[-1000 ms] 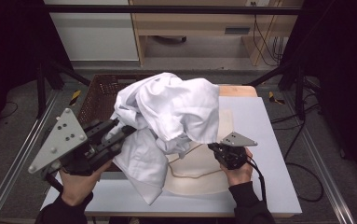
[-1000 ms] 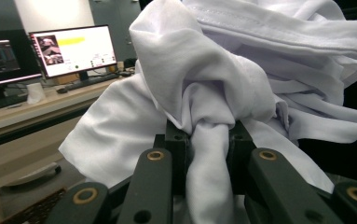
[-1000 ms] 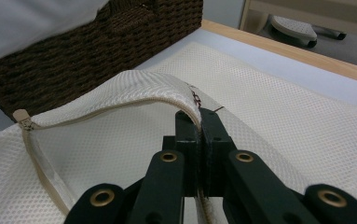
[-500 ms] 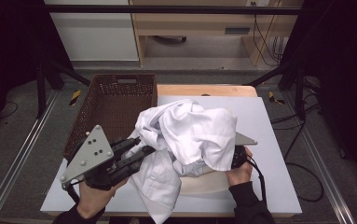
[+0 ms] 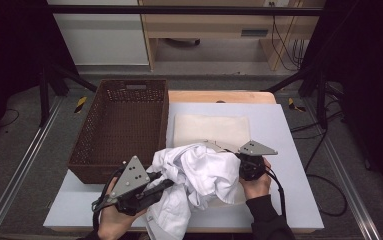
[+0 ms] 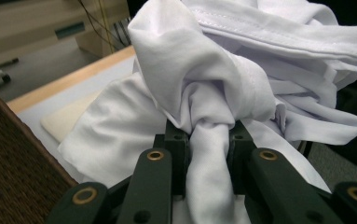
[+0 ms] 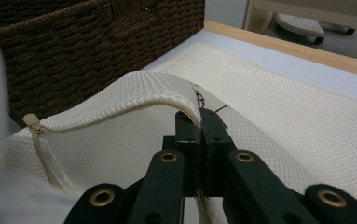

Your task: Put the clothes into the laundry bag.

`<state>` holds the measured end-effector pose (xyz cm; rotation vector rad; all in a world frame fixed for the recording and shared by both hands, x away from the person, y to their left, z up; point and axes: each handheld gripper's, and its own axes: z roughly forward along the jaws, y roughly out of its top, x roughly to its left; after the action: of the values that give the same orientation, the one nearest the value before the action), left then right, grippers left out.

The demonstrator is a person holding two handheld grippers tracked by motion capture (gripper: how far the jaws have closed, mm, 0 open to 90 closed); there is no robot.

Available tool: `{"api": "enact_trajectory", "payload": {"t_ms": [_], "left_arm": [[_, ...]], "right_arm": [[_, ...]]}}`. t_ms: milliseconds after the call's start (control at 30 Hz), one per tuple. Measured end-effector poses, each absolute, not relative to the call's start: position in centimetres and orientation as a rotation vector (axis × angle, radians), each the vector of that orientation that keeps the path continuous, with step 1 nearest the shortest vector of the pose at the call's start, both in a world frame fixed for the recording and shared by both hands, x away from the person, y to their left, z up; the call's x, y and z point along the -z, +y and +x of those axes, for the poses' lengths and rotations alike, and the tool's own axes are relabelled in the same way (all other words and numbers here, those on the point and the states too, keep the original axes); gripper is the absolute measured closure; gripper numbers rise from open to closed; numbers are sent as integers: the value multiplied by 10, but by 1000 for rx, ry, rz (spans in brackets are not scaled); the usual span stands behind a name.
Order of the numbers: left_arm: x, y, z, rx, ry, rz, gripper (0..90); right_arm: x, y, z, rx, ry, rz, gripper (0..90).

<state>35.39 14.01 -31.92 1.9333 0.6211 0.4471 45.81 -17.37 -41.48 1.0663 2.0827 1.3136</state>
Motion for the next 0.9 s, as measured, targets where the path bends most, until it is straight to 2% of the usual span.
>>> {"api": "enact_trajectory", "payload": {"t_ms": [400, 700, 900], "left_arm": [[379, 98, 376, -394, 706, 2171, 753], [395, 69, 395, -411, 750, 2201, 745], [415, 57, 413, -415, 816, 2190, 700]], "right_arm": [[414, -175, 457, -1319, 2082, 1074, 878], [415, -172, 457, -1309, 2091, 1069, 878], [417, -169, 455, -1297, 2098, 1077, 878]]}}
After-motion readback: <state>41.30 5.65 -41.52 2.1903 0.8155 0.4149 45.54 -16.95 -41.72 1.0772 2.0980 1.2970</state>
